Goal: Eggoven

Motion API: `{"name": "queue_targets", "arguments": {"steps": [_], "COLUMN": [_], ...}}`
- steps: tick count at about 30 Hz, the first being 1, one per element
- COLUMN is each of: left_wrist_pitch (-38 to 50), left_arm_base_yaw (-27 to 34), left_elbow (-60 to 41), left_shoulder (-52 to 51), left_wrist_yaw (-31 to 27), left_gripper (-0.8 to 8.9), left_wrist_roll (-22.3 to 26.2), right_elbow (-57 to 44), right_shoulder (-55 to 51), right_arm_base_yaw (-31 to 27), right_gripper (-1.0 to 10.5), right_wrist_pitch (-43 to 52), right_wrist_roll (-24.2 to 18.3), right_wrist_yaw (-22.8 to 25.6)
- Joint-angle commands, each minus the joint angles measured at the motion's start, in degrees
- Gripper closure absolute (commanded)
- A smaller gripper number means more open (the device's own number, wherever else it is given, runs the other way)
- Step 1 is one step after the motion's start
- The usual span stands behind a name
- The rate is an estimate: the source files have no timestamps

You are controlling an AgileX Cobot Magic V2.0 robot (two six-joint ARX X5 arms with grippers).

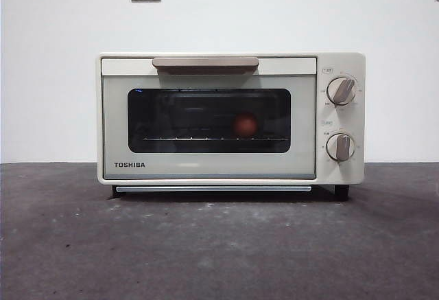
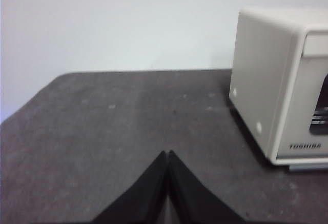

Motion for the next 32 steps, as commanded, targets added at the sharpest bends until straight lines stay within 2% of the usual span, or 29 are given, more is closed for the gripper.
{"name": "queue_targets", "arguments": {"steps": [1, 4, 9, 32], "left_wrist_pitch": [-0.13, -0.13, -5.57, -5.03], "left_arm_base_yaw": [0.17, 0.17, 0.17, 0.17], "left_elbow": [-2.03, -3.98, -4.17, -4.15], "left_shoulder": [-0.87, -0.87, -0.87, -0.85], "left_wrist_yaw": [0.02, 0.02, 0.02, 0.04], "left_gripper": [8.06, 8.06, 8.06, 8.06], "left_wrist_roll": [-0.66, -1.25, -1.18, -1.38], "right_elbow": [0.59, 0.59, 0.59, 0.59], "right_shoulder": [0.39, 0.37, 0.37, 0.37], "right_arm_base_yaw": [0.57, 0.57, 0.57, 0.57], "right_gripper": [9.4, 9.4, 9.4, 9.4], "right_wrist_pitch": [0.55, 0.55, 0.55, 0.57], "right_wrist_roll": [0.59, 0.59, 0.59, 0.28], "right_wrist_yaw": [0.26, 0.26, 0.26, 0.28]}}
